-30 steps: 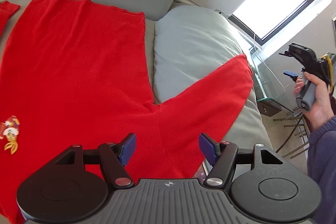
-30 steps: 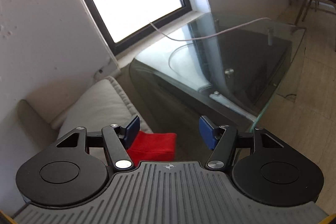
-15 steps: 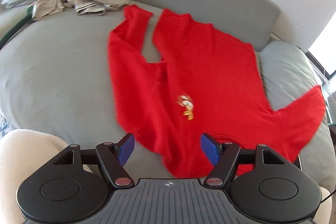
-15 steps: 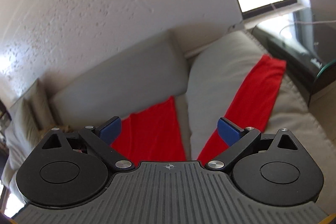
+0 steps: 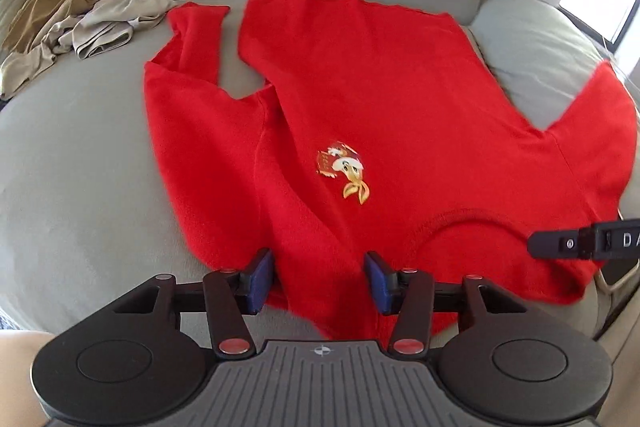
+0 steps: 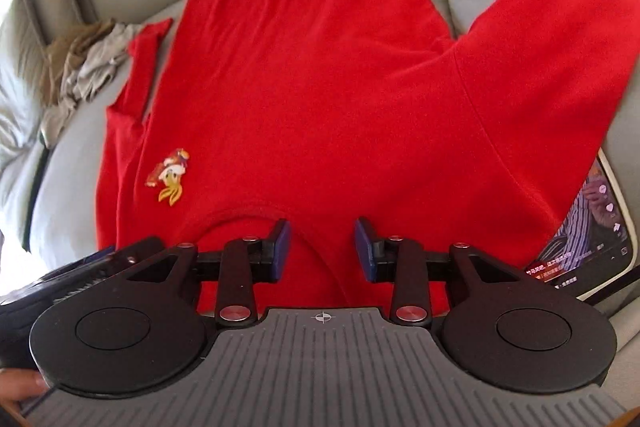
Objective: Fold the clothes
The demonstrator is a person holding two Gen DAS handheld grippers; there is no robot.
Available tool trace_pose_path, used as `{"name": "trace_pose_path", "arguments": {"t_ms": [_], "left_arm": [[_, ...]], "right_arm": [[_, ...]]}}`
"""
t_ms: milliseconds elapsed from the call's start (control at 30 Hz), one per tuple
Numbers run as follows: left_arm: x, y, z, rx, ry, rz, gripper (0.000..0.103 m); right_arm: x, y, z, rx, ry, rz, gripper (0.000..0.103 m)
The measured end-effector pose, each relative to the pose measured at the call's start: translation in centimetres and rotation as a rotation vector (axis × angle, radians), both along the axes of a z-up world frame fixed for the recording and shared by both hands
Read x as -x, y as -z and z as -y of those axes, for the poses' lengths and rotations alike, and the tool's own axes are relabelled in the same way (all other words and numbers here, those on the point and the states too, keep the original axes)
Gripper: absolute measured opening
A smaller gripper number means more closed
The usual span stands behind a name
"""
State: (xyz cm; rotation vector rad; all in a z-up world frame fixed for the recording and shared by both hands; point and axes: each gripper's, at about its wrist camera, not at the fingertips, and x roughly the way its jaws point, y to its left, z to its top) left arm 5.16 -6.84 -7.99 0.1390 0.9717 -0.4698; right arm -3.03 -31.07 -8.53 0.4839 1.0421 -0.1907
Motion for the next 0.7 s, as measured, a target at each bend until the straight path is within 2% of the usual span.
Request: {"name": "trace_pose_path", "arguments": {"t_ms": [33, 100, 133, 200, 267, 300, 367, 500, 600, 633, 700], "left_arm": [[0.1, -0.6, -0.6, 0.022, 0.006, -0.018, 0.048], [-0.4, -2.2, -2.6, 0.124, -0.039, -0.056, 0.052], [-0.7, -3.4, -3.7, 0.168, -0.083, -0.045, 0.059], [-1.5, -5.9, -5.9, 0.242, -0.173, -0.002, 0.063], [-2.5, -8.3, -7.9, 0.283, -0.255, 0.068, 0.071], [-3.2, -9.4, -8.7, 0.299, -0.293, 0.096, 0.076], [-4.9, -11.0, -9.8, 0.323, -0.347, 0.123, 0.081], [-9.2, -12.5, -10.9, 0.348, -0.421, 0.100, 0.088], [-12.4, -13.2, -11.5, 0.357, -0.464, 0.106, 0.091], [-13.7, -13.1, -11.4, 0.328, -0.471, 0.124, 0.094], [-16.2, -12.9, -11.2, 0.268, -0.486, 0.159, 0.094]], "right_arm": [[0.2, -0.4, -0.3, 0.022, -0.017, -0.021, 0.049], [0.6, -1.9, -0.9, 0.049, -0.051, -0.016, 0.051], [0.6, -3.3, -1.4, 0.062, -0.069, 0.010, 0.051], [0.1, -6.4, -2.4, 0.072, -0.109, 0.083, 0.054], [-0.8, -9.8, -4.0, 0.088, -0.164, 0.167, 0.066], [-1.3, -11.3, -4.8, 0.099, -0.192, 0.204, 0.069], [-2.9, -14.1, -6.8, 0.121, -0.255, 0.272, 0.079], [-7.3, -17.4, -10.4, 0.149, -0.333, 0.312, 0.080], [-10.1, -19.2, -12.4, 0.141, -0.366, 0.331, 0.087], [-11.2, -19.6, -13.1, 0.146, -0.375, 0.332, 0.092], [-13.8, -20.2, -14.3, 0.166, -0.386, 0.316, 0.094]]}}
